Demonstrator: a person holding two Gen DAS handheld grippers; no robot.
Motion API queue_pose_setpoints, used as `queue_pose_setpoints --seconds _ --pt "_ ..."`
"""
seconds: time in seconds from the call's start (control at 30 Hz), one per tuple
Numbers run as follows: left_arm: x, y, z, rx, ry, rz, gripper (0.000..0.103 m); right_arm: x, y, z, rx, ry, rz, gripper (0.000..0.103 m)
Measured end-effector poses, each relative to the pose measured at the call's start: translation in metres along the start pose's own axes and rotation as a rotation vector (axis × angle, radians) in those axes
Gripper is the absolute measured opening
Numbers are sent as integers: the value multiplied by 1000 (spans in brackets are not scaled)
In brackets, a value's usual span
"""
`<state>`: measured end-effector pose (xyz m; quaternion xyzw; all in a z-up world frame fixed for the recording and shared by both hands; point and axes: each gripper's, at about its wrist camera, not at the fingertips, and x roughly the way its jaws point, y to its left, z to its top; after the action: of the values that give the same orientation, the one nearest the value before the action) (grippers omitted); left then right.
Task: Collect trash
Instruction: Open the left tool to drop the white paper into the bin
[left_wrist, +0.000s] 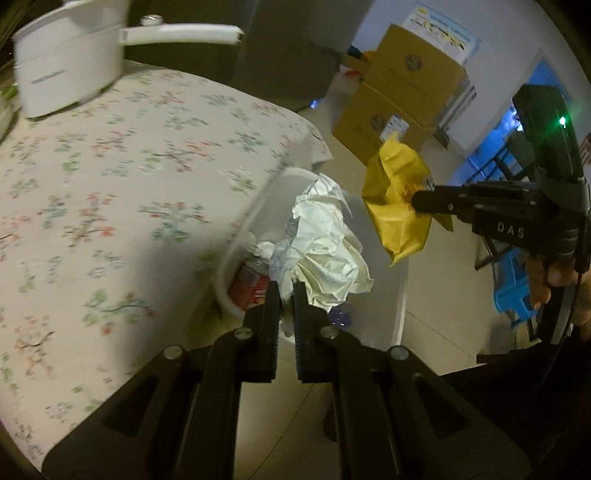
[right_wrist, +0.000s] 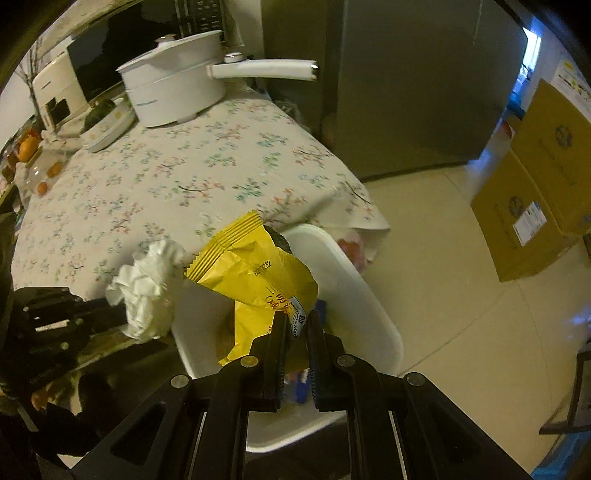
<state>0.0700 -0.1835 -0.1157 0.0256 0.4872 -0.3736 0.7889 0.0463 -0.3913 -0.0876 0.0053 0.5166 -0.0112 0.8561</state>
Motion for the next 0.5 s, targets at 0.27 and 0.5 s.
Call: queue_pose_setpoints --seconds 0.27,0.5 --pt "26 -6 2 22 24 -23 28 11 -14 -5 27 44 -19 11" --pt "5 0 6 12 -17 -26 67 15 -17 -6 46 60 -30 11"
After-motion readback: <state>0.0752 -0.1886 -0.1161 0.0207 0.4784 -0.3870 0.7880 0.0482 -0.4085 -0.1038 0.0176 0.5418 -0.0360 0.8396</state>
